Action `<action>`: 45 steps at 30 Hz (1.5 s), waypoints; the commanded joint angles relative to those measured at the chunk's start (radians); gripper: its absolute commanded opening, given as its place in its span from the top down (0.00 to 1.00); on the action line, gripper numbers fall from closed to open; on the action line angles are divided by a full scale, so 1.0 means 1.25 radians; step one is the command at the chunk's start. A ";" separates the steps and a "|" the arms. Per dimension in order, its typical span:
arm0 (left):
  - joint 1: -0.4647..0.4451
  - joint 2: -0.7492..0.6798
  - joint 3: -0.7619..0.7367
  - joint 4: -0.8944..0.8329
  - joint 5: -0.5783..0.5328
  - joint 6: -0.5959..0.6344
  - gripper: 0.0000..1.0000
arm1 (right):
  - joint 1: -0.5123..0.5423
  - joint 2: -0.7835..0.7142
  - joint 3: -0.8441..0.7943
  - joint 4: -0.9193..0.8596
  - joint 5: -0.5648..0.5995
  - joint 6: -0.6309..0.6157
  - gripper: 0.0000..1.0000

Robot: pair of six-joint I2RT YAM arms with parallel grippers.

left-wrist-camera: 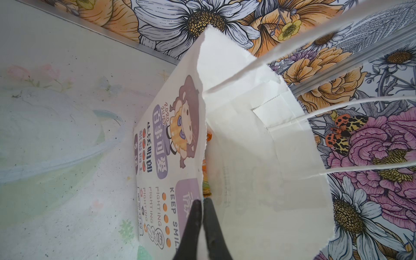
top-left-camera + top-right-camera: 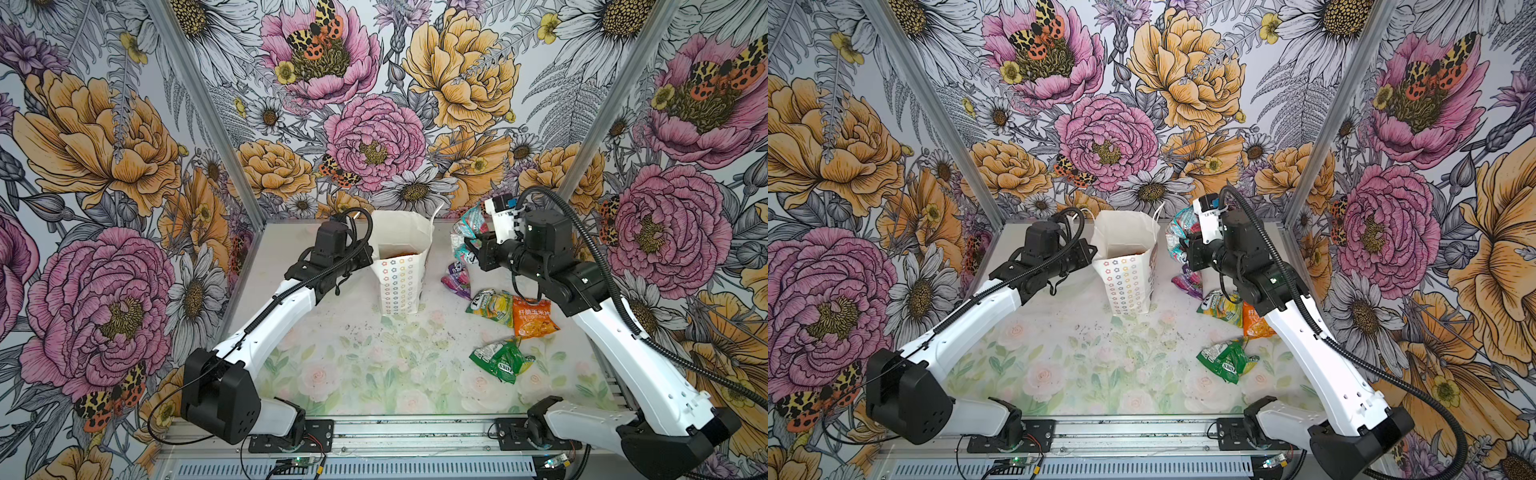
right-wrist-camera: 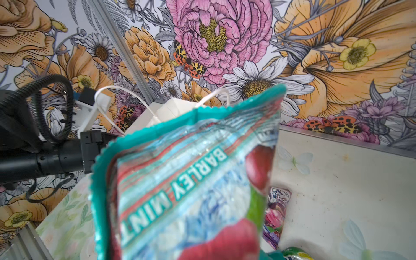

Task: Place the snacks into the paper bag
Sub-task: 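Close the right gripper on the Barley Mint packet and lift it, then carry the Barley Mint packet with the right gripper over the bag opening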

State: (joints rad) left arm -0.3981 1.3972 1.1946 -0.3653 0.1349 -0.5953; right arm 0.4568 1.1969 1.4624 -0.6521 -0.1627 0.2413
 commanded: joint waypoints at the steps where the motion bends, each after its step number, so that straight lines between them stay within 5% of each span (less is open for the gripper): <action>1: 0.001 0.005 0.005 0.015 -0.011 0.006 1.00 | 0.032 0.019 0.043 0.117 -0.029 -0.007 0.99; 18: -0.001 0.006 0.008 0.019 -0.009 0.006 1.00 | 0.113 0.246 0.213 0.293 0.051 0.026 1.00; 28: -0.002 0.014 0.010 0.022 -0.006 0.005 1.00 | 0.121 0.386 0.279 0.293 0.112 0.119 1.00; 45: -0.001 0.024 0.017 0.022 -0.002 0.006 1.00 | 0.147 0.518 0.330 0.245 0.204 0.109 1.00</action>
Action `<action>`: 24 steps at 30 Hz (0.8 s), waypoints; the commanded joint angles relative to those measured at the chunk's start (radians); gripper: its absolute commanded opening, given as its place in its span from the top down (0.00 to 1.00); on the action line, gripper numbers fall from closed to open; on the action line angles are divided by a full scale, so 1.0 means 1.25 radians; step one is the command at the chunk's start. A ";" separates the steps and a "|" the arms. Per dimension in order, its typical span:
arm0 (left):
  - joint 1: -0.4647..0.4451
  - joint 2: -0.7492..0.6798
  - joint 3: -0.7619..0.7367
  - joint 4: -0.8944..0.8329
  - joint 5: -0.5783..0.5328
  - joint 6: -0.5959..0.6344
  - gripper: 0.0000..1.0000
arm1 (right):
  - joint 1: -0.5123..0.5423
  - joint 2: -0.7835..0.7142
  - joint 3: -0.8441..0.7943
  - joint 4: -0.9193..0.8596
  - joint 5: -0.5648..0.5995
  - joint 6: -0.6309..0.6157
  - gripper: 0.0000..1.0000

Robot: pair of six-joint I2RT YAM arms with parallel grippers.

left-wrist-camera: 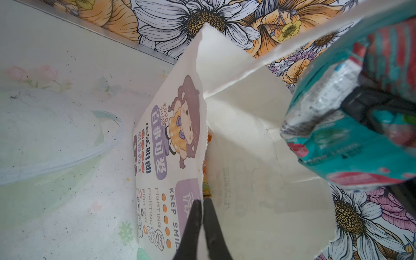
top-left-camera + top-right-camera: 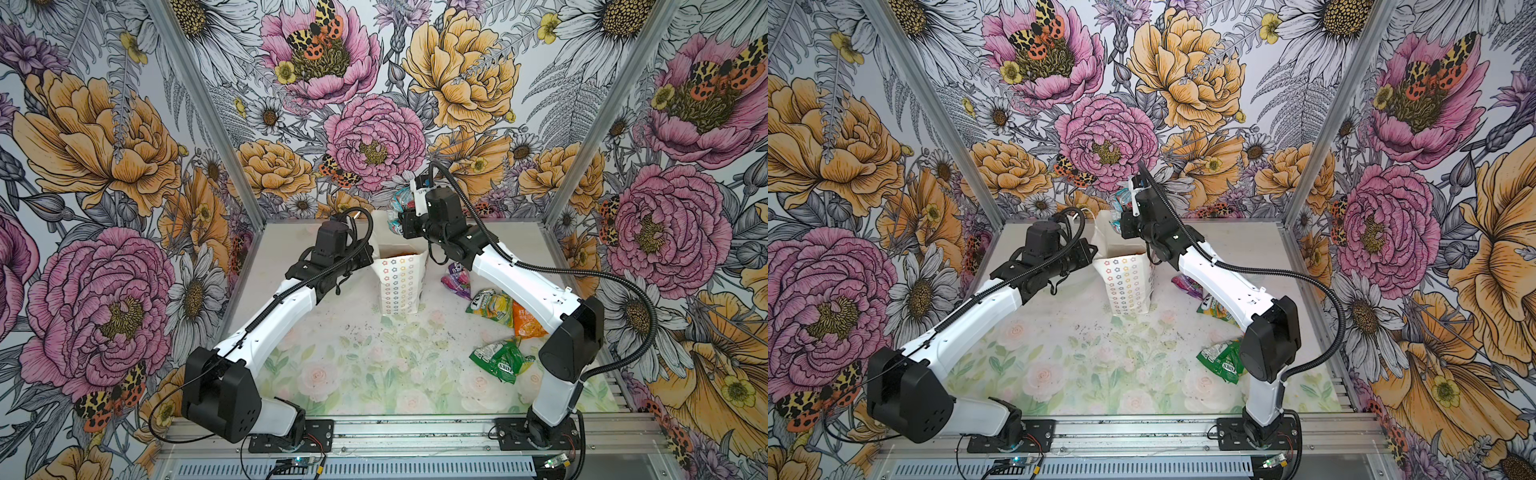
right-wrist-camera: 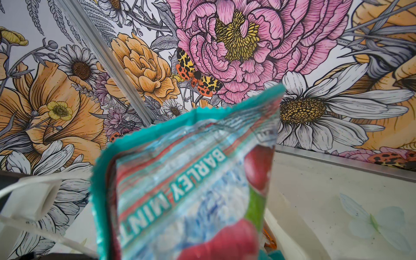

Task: Place the snacks into the paper bag
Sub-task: 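Carry the Barley Mint packet with the right gripper over the bag opening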

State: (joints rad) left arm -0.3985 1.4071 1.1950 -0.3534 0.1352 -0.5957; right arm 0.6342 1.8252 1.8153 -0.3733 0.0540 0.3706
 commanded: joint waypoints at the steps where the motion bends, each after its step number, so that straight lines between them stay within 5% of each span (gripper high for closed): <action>1: -0.003 0.017 0.018 0.012 -0.003 0.005 1.00 | 0.007 0.021 0.051 0.019 0.036 0.007 1.00; 24: -0.003 0.019 0.018 0.012 -0.004 0.006 1.00 | 0.015 0.100 0.087 0.007 0.087 0.013 0.96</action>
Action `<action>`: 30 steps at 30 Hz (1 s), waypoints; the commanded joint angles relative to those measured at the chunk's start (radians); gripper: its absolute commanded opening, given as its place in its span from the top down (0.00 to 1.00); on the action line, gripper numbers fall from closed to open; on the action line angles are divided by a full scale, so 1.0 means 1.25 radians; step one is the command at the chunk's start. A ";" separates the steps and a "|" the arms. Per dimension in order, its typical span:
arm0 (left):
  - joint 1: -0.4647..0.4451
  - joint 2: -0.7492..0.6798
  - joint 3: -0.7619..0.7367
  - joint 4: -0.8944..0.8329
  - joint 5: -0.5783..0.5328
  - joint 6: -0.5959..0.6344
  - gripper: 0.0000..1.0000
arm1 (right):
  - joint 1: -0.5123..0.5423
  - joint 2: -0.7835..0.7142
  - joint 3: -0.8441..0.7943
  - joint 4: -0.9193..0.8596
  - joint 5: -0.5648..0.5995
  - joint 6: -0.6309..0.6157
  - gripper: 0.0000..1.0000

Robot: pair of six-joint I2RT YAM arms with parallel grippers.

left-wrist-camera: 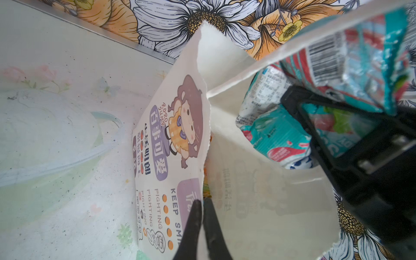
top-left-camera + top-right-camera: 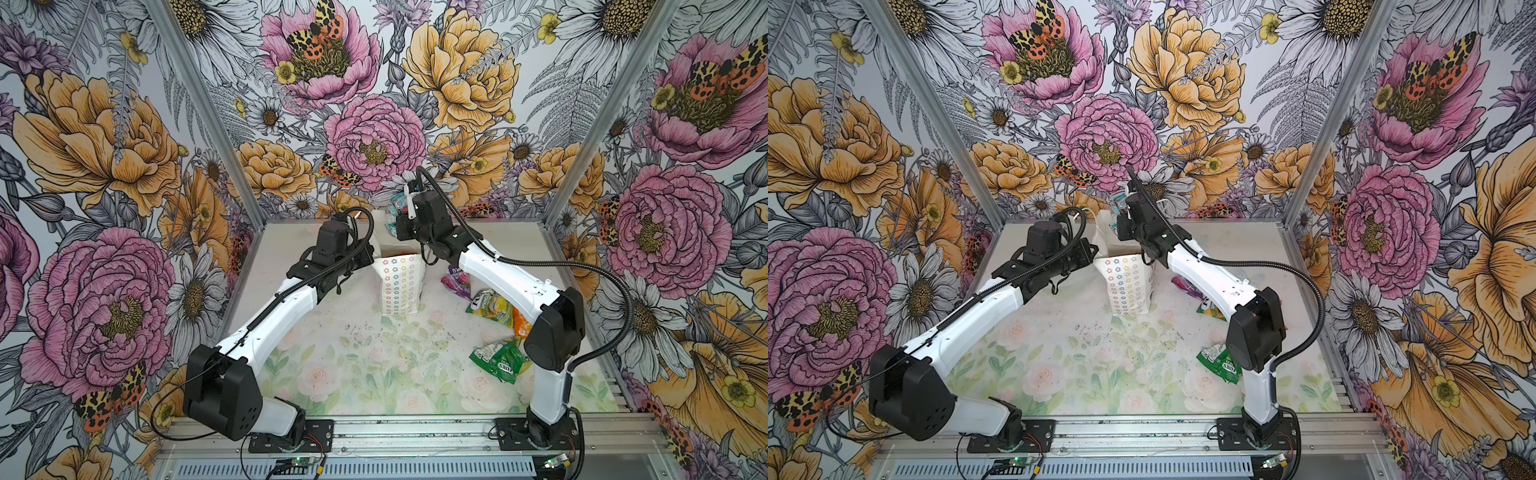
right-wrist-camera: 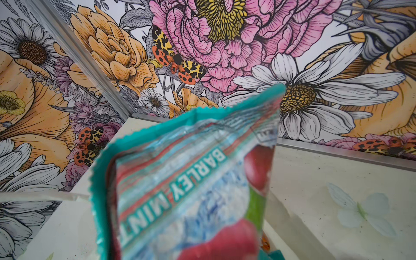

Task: Place the snacks into the paper bag
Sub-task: 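Carry the Barley Mint packet with the right gripper over the bag opening, then lower the Barley Mint packet into the paper bag and open the right gripper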

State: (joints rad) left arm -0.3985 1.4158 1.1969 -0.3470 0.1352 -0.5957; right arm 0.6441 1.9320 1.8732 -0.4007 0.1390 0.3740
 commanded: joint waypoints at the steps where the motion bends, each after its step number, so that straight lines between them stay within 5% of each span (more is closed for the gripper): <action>1: -0.004 0.012 0.016 0.007 -0.004 0.007 1.00 | 0.007 0.018 0.044 0.029 0.017 0.011 0.96; 13: -0.004 0.013 0.016 0.008 -0.004 0.007 1.00 | 0.019 0.037 0.061 0.029 0.045 0.034 0.90; 30: -0.003 0.007 0.010 0.010 -0.004 0.008 1.00 | 0.025 0.026 0.060 0.027 0.049 0.033 0.68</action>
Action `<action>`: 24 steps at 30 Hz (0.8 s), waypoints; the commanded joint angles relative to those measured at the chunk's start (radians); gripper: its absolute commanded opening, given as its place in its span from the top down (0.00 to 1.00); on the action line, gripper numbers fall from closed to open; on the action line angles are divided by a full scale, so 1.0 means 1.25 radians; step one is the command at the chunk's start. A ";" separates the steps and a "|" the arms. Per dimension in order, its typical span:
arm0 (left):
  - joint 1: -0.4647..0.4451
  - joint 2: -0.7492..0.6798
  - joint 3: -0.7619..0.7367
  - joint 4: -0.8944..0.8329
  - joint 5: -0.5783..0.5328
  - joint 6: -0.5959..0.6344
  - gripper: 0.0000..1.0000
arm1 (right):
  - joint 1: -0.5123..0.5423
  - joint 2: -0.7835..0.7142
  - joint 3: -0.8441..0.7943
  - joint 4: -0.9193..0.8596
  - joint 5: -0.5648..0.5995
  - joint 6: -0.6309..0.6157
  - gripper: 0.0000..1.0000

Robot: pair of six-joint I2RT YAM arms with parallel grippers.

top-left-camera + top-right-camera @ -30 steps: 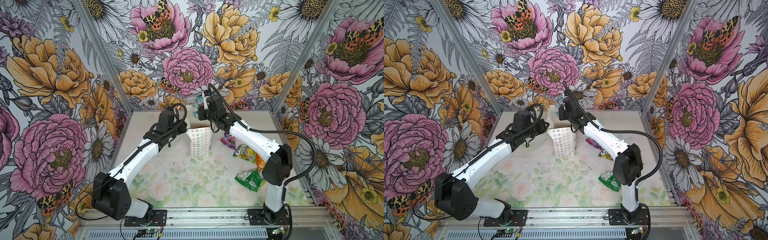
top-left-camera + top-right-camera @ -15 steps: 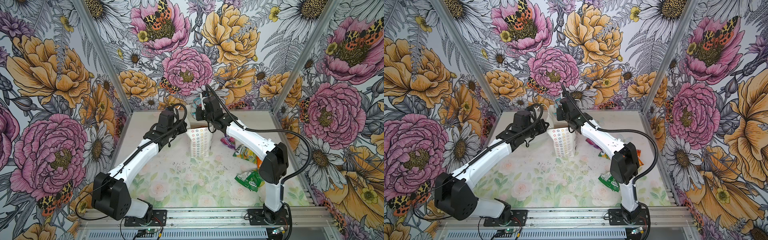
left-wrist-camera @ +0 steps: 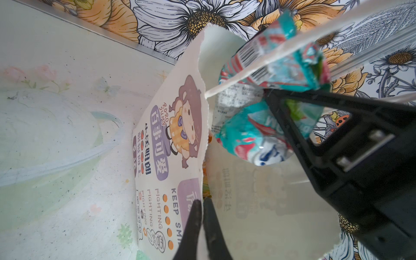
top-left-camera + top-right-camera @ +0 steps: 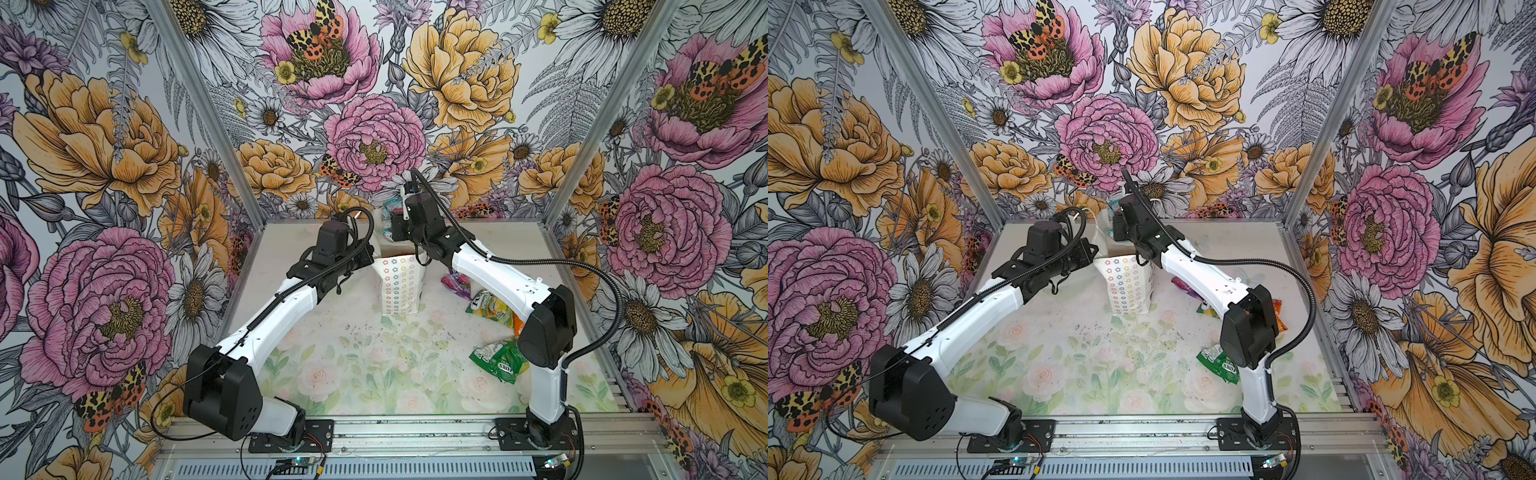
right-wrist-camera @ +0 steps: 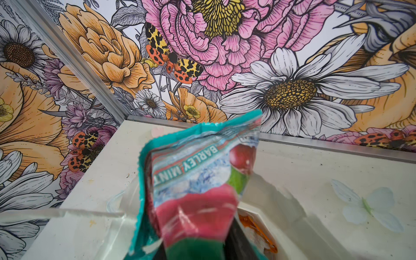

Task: Place the snacks into the paper bag
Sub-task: 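Lower the Barley Mint packet into the paper bag and open the right gripper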

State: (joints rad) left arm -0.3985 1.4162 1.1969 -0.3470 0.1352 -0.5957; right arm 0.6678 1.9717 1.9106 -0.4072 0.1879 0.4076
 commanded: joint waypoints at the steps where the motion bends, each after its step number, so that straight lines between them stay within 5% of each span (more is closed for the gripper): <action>1: -0.002 0.007 0.010 0.010 -0.004 0.008 1.00 | 0.007 -0.007 0.030 0.033 0.009 0.006 0.68; 24: 0.002 0.010 0.012 0.011 -0.002 0.009 1.00 | 0.011 -0.089 -0.013 0.021 -0.055 -0.051 0.55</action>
State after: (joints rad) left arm -0.3992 1.4162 1.1969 -0.3466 0.1352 -0.5957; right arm 0.6724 1.9396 1.9057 -0.4000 0.1562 0.3782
